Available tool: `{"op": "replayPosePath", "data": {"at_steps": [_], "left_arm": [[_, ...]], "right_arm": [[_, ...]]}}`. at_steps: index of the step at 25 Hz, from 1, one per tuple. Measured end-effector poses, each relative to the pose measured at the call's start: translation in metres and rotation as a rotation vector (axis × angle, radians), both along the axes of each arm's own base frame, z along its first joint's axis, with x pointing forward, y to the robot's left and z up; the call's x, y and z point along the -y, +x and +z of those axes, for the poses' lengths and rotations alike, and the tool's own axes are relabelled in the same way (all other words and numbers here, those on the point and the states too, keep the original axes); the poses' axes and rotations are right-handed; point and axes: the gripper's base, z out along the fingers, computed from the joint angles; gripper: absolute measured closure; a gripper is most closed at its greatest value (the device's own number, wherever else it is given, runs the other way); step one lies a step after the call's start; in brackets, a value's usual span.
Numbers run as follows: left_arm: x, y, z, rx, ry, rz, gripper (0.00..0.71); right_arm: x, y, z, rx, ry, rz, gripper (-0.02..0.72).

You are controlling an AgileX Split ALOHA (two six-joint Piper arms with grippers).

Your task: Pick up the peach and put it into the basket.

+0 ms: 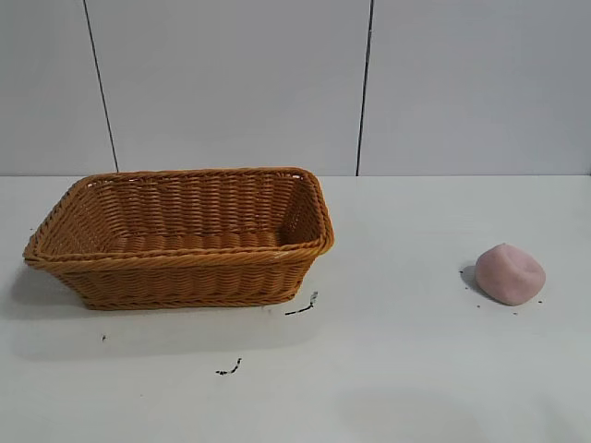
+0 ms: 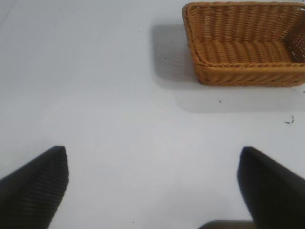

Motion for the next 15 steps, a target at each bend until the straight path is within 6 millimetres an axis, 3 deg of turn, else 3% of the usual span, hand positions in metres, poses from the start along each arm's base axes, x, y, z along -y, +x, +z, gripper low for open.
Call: {"op": "replayPosePath", "data": {"at_steps": [10,15], "left_arm": [[0.000,0.000,0.000,0.000,0.000,0.000,0.017],[0.000,0.000,0.000,0.000,0.000,0.000,0.017]], "right_arm": [[0.000,0.000,0.000,0.001,0.000,0.000,0.091],[0.000,0.007,0.023,-0.017,0.000,0.000,0.027]]}}
